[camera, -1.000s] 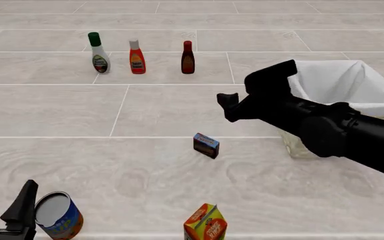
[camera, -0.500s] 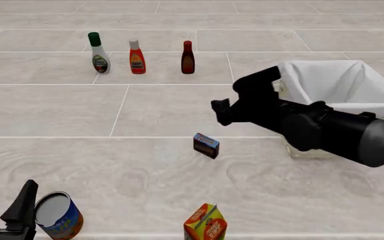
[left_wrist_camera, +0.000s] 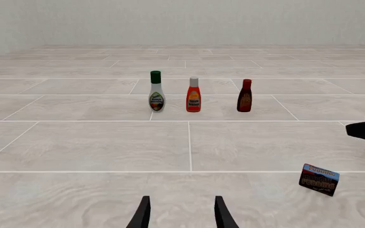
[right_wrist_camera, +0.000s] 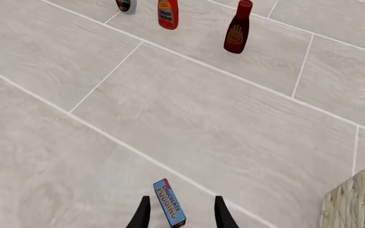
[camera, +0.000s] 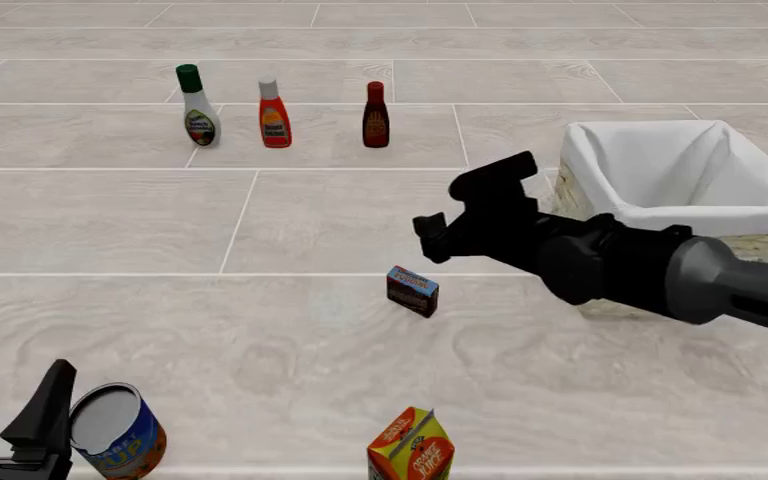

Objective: Pick the chocolate pudding and place it in the basket.

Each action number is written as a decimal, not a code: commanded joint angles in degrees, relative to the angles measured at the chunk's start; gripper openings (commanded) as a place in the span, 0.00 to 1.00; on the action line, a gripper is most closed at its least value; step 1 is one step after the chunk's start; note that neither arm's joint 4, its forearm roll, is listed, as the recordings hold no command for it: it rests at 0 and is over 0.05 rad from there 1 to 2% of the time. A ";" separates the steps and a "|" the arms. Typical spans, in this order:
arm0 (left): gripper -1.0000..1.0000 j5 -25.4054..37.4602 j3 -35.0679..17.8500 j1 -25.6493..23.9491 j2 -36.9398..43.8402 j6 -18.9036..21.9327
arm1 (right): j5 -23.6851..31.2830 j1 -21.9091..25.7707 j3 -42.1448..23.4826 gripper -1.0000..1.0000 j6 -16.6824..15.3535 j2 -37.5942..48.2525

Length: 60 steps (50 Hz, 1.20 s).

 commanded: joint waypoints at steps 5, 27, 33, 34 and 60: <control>1.00 0.00 0.00 0.00 0.01 0.00 | -1.72 0.27 0.48 1.00 0.89 2.68; 1.00 0.00 0.00 0.00 0.00 0.00 | -4.32 0.88 1.76 1.00 2.21 5.40; 1.00 0.00 0.00 0.00 0.00 0.00 | -4.67 1.06 1.43 1.00 2.40 6.40; 1.00 0.00 0.00 0.00 0.00 0.00 | -4.78 1.08 1.46 1.00 2.33 6.49; 1.00 0.00 0.00 0.00 0.01 0.00 | -7.29 1.72 1.17 1.00 2.84 11.14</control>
